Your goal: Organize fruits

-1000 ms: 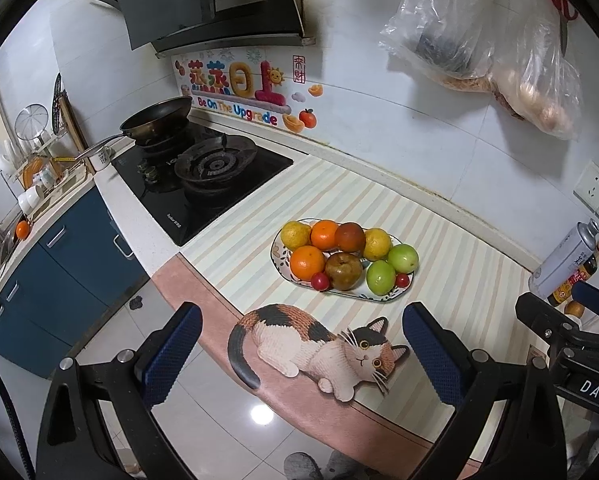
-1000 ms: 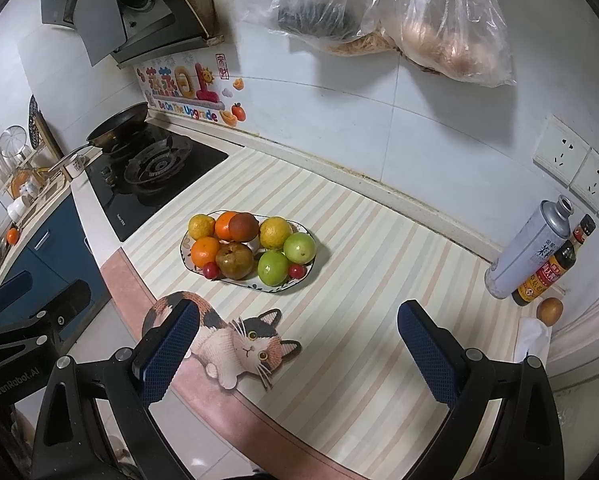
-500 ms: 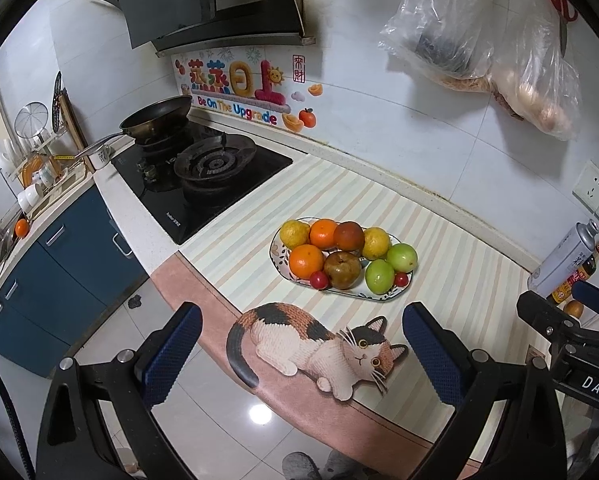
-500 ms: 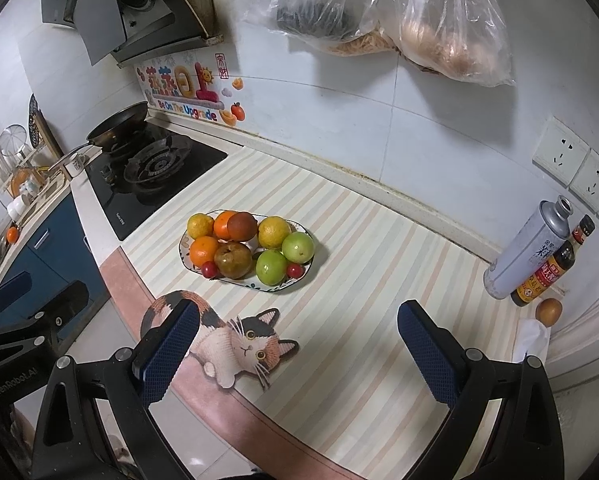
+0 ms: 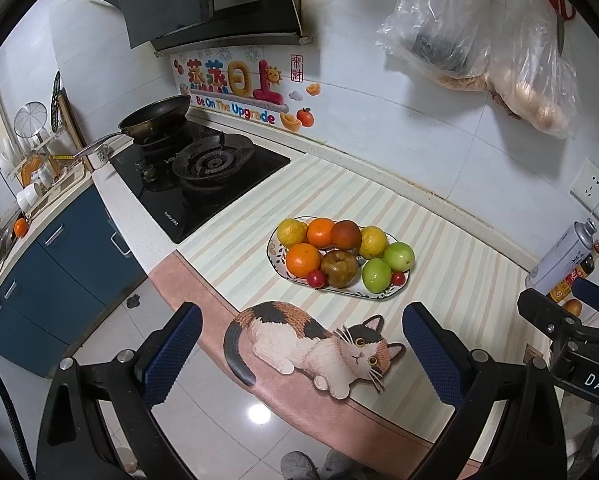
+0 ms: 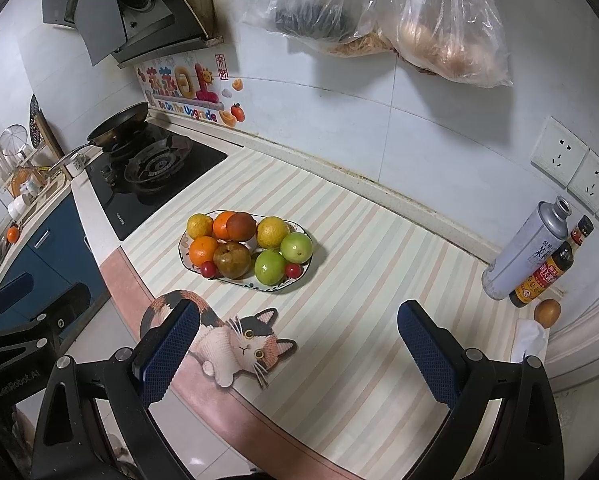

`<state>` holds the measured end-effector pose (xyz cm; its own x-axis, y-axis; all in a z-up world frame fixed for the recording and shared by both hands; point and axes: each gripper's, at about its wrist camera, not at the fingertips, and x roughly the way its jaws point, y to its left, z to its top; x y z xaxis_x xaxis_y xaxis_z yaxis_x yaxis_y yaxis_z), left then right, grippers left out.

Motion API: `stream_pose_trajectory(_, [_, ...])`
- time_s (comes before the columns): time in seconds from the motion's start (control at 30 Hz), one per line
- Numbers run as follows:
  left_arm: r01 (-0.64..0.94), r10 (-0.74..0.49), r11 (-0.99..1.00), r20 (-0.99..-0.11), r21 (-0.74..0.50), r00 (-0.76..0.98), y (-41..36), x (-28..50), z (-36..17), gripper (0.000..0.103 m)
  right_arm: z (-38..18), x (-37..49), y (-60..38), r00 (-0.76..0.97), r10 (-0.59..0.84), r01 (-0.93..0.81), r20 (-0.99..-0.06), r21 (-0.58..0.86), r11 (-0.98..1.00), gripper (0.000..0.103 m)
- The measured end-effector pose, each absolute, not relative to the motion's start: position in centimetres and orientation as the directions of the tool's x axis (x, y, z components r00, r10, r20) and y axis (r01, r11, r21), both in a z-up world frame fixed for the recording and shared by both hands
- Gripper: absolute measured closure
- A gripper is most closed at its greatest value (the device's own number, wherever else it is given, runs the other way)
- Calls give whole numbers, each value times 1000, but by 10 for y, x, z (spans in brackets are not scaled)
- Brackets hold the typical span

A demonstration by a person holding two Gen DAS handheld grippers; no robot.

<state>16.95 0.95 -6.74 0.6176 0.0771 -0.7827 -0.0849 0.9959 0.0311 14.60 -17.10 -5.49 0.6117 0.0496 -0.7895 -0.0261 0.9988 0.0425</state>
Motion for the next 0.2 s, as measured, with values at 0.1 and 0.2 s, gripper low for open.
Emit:
stream_pose_trajectory(0.1, [-90, 79, 996, -783, 29, 617, 8, 169, -67, 0, -54, 146, -173, 613, 51, -27, -788, 44, 999, 2])
stream_pose_trajectory(0.2, [-94, 83, 995, -779, 31, 622, 4, 169, -65, 0, -52, 146, -174, 615, 52, -28, -787, 44, 999, 2])
